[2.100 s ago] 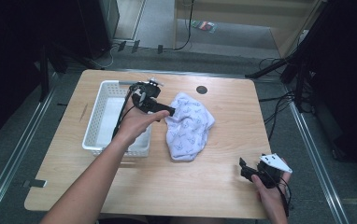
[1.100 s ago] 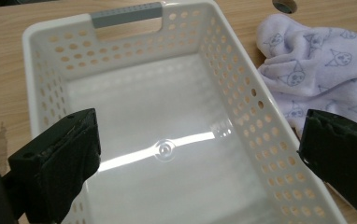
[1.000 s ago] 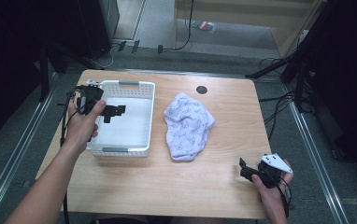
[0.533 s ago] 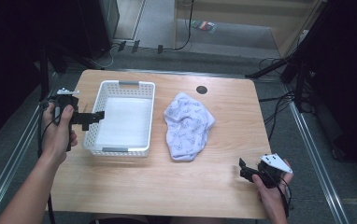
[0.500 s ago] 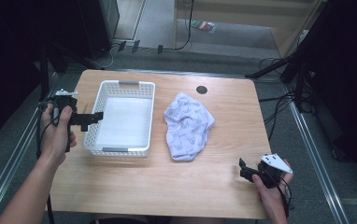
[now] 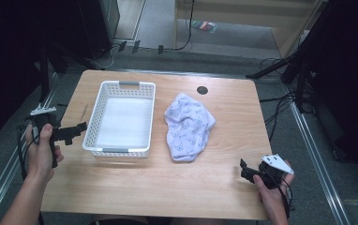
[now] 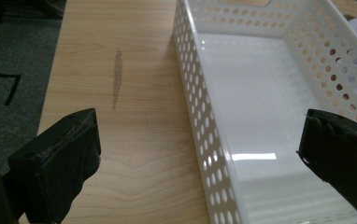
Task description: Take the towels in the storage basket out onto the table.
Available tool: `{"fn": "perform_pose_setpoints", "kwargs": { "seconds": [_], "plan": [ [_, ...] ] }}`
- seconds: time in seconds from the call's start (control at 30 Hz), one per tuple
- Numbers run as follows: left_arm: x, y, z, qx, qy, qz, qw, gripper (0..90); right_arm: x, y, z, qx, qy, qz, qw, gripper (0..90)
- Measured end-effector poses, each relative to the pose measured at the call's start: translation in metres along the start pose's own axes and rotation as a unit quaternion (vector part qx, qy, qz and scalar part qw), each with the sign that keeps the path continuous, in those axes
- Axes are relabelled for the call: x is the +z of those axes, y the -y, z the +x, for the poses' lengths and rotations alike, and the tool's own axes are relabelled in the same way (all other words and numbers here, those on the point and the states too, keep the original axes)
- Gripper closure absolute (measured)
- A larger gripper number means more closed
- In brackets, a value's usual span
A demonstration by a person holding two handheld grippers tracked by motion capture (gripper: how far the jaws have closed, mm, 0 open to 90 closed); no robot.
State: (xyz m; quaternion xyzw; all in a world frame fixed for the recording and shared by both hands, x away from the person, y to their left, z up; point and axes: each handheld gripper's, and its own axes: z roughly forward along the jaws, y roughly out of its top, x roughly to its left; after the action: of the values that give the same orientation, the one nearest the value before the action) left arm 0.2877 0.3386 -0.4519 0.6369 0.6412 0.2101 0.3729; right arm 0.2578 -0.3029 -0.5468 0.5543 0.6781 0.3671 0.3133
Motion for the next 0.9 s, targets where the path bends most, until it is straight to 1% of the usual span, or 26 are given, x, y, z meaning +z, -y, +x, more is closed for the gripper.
{"fn": "perform_pose_setpoints", "kwargs": {
  "seconds": [0.07,0.1,0.13,0.17,0.27,0.3,0.5,0.53,0.57,0.67,0.73,0.8,0.83,0.9],
  "plan": [
    [-0.001,0.006,0.005,-0.010,0.002,-0.011,0.9999,0.0,0.000,0.000,0.000,0.001,0.002,-0.001,1.0000,2.6],
    [-0.002,0.009,0.008,-0.010,0.004,-0.012,0.9999,0.0,0.000,0.000,0.000,0.001,0.002,0.000,1.0000,2.6],
    [-0.002,0.009,0.008,-0.010,0.004,-0.012,0.9999,0.0,0.000,0.000,0.000,0.001,0.002,0.000,1.0000,2.6],
    [-0.003,0.015,0.012,-0.010,-0.004,-0.018,0.9998,0.0,0.000,0.000,0.000,0.001,0.001,0.000,1.0000,2.6],
    [-0.003,0.021,0.016,-0.009,-0.002,-0.021,0.9997,0.0,0.000,0.000,0.000,0.001,0.002,0.000,1.0000,2.6],
    [-0.003,0.027,0.020,-0.009,-0.011,-0.027,0.9995,0.0,0.000,0.000,0.000,0.001,0.002,0.000,1.0000,2.8],
    [-0.004,0.048,0.033,-0.029,-0.014,-0.051,0.9982,0.0,0.000,0.000,0.000,0.002,0.003,0.001,1.0000,2.9],
    [-0.003,0.054,0.034,-0.027,-0.013,-0.051,0.9982,0.0,0.000,0.000,0.000,0.002,0.003,0.001,1.0000,2.9],
    [-0.003,0.057,0.035,-0.025,-0.018,-0.053,0.9981,0.0,0.000,0.000,0.000,0.002,0.003,0.002,1.0000,3.0],
    [-0.002,0.067,0.039,-0.027,-0.011,-0.055,0.9981,0.0,0.000,0.000,0.000,0.002,0.005,0.001,1.0000,3.6],
    [-0.001,0.074,0.040,-0.023,-0.017,-0.056,0.9980,0.0,0.000,0.000,0.000,0.002,0.005,0.001,1.0000,3.6],
    [0.001,0.080,0.041,-0.013,-0.029,-0.055,0.9980,0.0,0.000,0.000,0.000,0.002,0.005,0.001,1.0000,3.6],
    [0.001,0.083,0.042,-0.010,-0.031,-0.054,0.9980,0.0,0.000,0.000,0.000,0.003,0.005,0.001,1.0000,3.6],
    [0.000,0.088,0.044,-0.010,-0.035,-0.058,0.9977,0.0,0.000,0.000,0.000,0.003,0.006,0.001,1.0000,3.6]
  ]
}}
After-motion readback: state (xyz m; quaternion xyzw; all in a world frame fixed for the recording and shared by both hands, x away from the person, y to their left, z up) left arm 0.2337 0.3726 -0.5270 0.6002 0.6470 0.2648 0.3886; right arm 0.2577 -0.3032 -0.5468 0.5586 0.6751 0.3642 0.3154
